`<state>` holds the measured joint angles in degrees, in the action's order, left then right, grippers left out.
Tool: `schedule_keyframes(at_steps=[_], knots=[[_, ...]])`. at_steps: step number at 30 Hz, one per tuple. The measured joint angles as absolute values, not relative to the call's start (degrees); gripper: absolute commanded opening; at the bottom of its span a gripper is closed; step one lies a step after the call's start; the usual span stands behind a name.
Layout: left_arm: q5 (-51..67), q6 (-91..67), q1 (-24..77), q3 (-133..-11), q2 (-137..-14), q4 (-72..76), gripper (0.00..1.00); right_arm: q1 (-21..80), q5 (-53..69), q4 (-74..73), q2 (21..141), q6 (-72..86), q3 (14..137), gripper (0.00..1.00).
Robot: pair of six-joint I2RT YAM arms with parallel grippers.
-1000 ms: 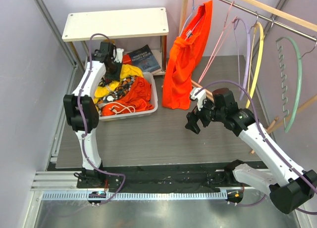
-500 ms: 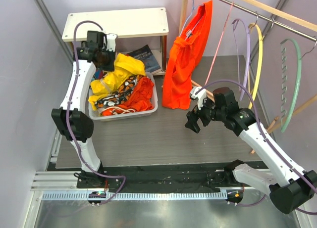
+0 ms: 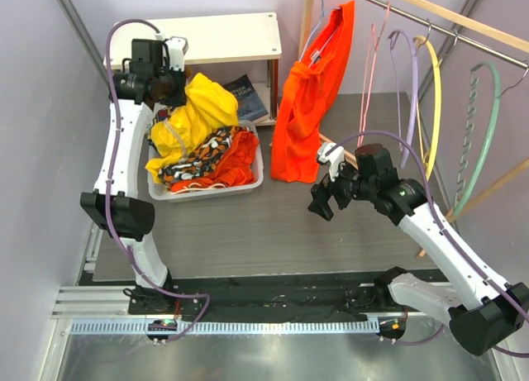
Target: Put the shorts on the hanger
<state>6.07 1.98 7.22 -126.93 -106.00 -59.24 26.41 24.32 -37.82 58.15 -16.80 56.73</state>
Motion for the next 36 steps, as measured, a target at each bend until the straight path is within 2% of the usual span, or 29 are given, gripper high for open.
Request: schedule_keyframes(at_steps=[5, 16, 24, 32, 36], knots=[[6.1, 0.5, 7.4, -130.8, -105.6, -59.7, 0.00, 26.4, 24.3, -37.8, 58.5, -16.8, 57.0, 1.00], [2.6, -1.2, 7.5, -130.3, -96.4, -53.8, 0.00, 26.4, 24.5, -37.8, 59.0, -16.6, 58.0, 1.00], [-0.4, -1.6, 7.6, -130.3, -95.8, -50.5, 0.00, 27.2, 27.7, -36.9, 60.2, -14.5, 58.0, 0.97], [-1.8, -2.7, 7.6, -130.3, -95.7, -48.2, 0.00, 34.7, 28.2, -34.1, 71.1, -13.7, 64.8, 0.96], [-2.2, -3.3, 7.6, -130.3, -94.3, -46.4, 0.00, 37.8, 26.8, -32.3, 75.8, -14.6, 68.5, 0.87]])
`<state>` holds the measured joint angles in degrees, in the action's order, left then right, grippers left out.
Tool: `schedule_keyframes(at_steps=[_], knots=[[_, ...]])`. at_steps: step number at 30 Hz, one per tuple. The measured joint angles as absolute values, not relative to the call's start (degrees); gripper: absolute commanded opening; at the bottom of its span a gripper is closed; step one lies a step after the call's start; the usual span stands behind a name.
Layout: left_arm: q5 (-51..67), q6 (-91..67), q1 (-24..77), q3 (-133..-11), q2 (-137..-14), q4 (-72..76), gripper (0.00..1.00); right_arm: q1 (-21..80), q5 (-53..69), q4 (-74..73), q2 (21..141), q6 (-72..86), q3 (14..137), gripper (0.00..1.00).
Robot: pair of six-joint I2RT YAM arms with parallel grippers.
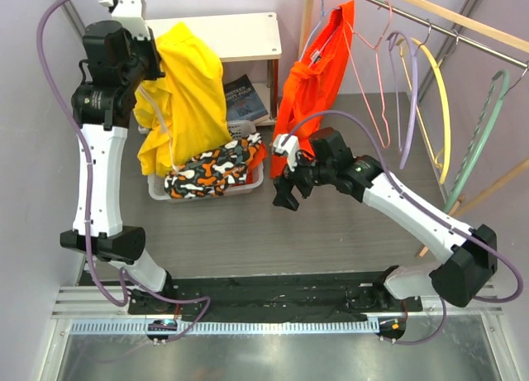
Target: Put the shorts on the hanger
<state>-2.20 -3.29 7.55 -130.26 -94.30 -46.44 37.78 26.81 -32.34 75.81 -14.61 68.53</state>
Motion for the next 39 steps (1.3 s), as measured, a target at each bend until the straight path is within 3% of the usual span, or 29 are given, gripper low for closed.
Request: schedule_keyframes(at_steps=[7, 16, 25, 32, 39], knots=[[-1.5, -6.8, 7.6, -130.9, -89.0, -41.7, 0.00, 42.9, 21.9, -22.4, 83.9, -13.7, 70.4, 0.71], [0.5, -7.1, 7.6, -129.2, -80.9, -30.0, 0.00, 43.0, 16.4, -11.5, 102.5, -7.9, 79.2, 0.68], [-0.2, -5.5, 7.6, -123.9, -69.5, -23.9, 0.00, 41.1, 14.9, -7.2, 119.9, -2.0, 100.2, 0.68], [6.3, -4.6, 7.6, -113.9, -60.9, -23.2, 0.00, 39.2, 14.9, -8.6, 124.7, -0.7, 106.7, 0.96], [18.8, -2.7, 7.6, -104.7, -56.4, -26.9, 0.00, 38.2, 16.3, -17.6, 107.4, -2.6, 92.2, 1.00]])
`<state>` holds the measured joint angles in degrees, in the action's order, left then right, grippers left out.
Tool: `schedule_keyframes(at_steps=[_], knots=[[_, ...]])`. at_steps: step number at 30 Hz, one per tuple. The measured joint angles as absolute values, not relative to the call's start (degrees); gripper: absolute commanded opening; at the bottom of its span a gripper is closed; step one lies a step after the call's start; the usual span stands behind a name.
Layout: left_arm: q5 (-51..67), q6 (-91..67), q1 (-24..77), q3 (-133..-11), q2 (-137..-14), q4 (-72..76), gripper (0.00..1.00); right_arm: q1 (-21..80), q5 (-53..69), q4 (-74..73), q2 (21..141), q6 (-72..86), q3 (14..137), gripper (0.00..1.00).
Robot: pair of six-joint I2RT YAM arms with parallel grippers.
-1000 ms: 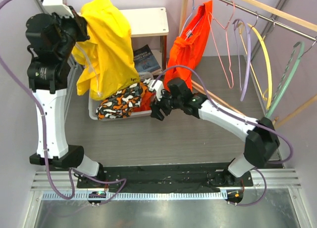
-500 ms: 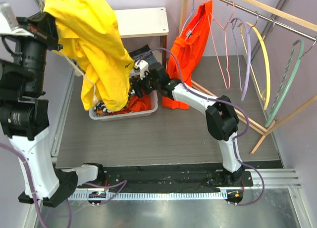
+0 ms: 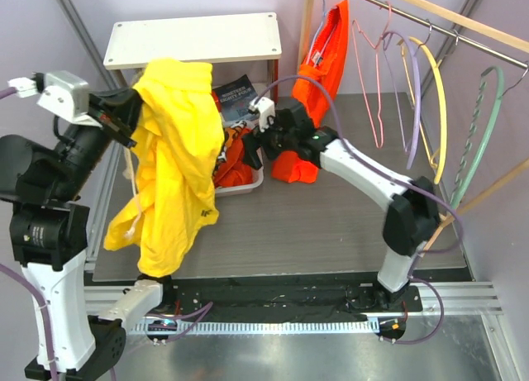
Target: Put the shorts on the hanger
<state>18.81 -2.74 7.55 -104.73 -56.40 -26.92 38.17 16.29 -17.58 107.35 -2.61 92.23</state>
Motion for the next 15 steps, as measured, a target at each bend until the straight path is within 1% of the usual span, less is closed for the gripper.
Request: schedule_keyframes(at_steps=[3, 4, 6, 9, 12, 15], knots=[[23.8, -2.7, 7.6, -101.0, -55.9, -28.9, 0.00, 38.2, 17.6, -21.7, 96.6, -3.4, 88.0, 1.00], [24.9, -2.4, 7.6, -99.0, -56.0, -29.6, 0.00, 38.2, 18.2, -22.5, 91.3, -4.0, 85.8, 1.00], [25.6, -2.0, 7.6, -96.7, -56.4, -30.7, 0.00, 38.3, 18.8, -24.8, 84.8, -4.6, 83.4, 1.00], [26.2, 0.4, 7.8, -90.1, -56.7, -31.7, 0.00, 38.3, 19.8, -27.8, 76.8, -5.7, 80.3, 1.00], [25.9, 4.3, 9.0, -82.1, -56.6, -33.0, 0.00, 38.3, 20.7, -30.4, 72.6, -6.5, 77.9, 1.00], [23.8, 10.0, 13.3, -73.1, -55.6, -35.4, 0.00, 38.4, 21.5, -33.2, 70.6, -7.4, 74.9, 1.00]])
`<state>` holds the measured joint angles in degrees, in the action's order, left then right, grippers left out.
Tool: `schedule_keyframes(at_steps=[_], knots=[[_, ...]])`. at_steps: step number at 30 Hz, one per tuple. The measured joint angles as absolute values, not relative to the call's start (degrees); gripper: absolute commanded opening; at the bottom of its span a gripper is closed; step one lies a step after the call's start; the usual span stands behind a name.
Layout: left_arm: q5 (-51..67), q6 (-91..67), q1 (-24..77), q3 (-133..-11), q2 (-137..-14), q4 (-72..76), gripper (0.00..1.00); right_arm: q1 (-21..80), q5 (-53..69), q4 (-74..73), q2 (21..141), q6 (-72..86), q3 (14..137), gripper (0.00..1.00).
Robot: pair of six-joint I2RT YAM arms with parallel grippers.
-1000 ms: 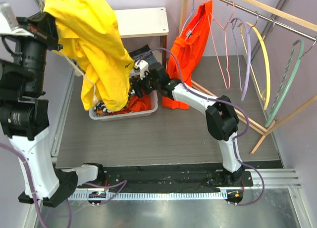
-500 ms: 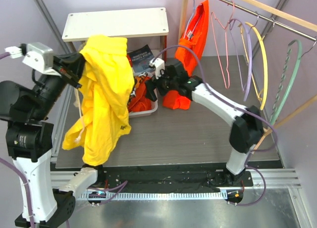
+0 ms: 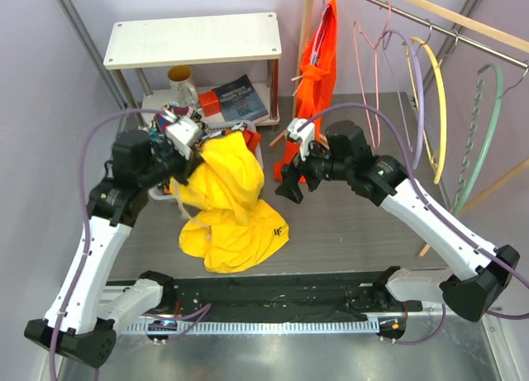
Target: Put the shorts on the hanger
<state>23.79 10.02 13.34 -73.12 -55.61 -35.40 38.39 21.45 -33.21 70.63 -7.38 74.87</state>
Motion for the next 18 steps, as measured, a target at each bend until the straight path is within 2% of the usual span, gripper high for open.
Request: schedule_keyframes(at_steps=[8, 13, 18], knots=[[16.6, 19.8, 30.1, -61.5, -53.6, -38.9, 0.00, 38.4, 23.8, -35.9, 73.2, -7.9, 73.0, 0.99], [14.4, 20.2, 35.4, -55.9, -53.5, -38.6, 0.00, 38.4, 24.6, -35.6, 78.6, -8.7, 73.0, 1.00], [12.8, 19.5, 36.5, -53.3, -53.9, -38.2, 0.00, 38.4, 27.4, -35.1, 84.1, -7.4, 72.9, 1.00]])
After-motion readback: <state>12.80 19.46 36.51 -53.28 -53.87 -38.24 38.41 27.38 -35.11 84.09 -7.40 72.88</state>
